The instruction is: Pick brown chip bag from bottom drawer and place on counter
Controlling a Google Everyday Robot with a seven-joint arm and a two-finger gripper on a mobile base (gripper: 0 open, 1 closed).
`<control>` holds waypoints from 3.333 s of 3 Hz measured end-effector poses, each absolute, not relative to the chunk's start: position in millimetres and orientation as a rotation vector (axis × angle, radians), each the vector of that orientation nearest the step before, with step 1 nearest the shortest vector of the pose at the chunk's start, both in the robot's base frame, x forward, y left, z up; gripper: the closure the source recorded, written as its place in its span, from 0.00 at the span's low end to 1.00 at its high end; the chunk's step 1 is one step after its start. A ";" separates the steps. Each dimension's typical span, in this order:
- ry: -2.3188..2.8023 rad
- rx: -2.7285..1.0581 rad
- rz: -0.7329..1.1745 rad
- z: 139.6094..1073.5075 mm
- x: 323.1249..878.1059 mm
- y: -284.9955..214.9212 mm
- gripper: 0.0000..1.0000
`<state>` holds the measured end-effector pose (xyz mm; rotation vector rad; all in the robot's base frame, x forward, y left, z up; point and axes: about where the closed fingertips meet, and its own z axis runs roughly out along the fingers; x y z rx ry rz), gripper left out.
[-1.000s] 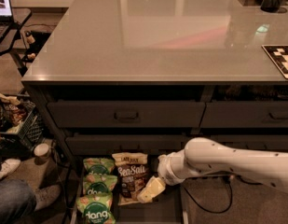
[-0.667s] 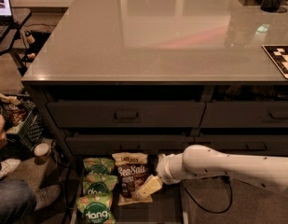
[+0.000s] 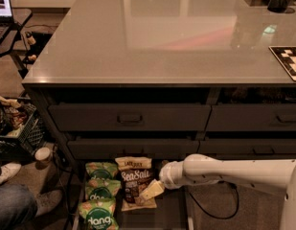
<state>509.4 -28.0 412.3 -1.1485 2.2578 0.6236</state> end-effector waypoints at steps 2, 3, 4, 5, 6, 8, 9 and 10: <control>2.252 -1.078 0.640 387.8 514.5 -24.7 0.00; 2.236 -1.026 0.629 360.5 527.6 -23.0 0.00; 2.228 -1.007 0.613 339.5 540.4 -25.1 0.00; 2.234 -1.010 0.595 318.7 556.1 -26.9 0.00; 2.237 -1.020 0.589 299.4 575.3 -26.8 0.00; 2.233 -1.031 0.612 266.7 615.1 -17.1 0.00; 2.236 -1.029 0.620 263.3 614.1 -15.9 0.00; 2.258 -1.040 0.670 249.5 612.5 -9.1 0.00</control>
Offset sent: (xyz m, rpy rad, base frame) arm 0.0176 0.0059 -0.0742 0.1107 -0.0215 -0.1441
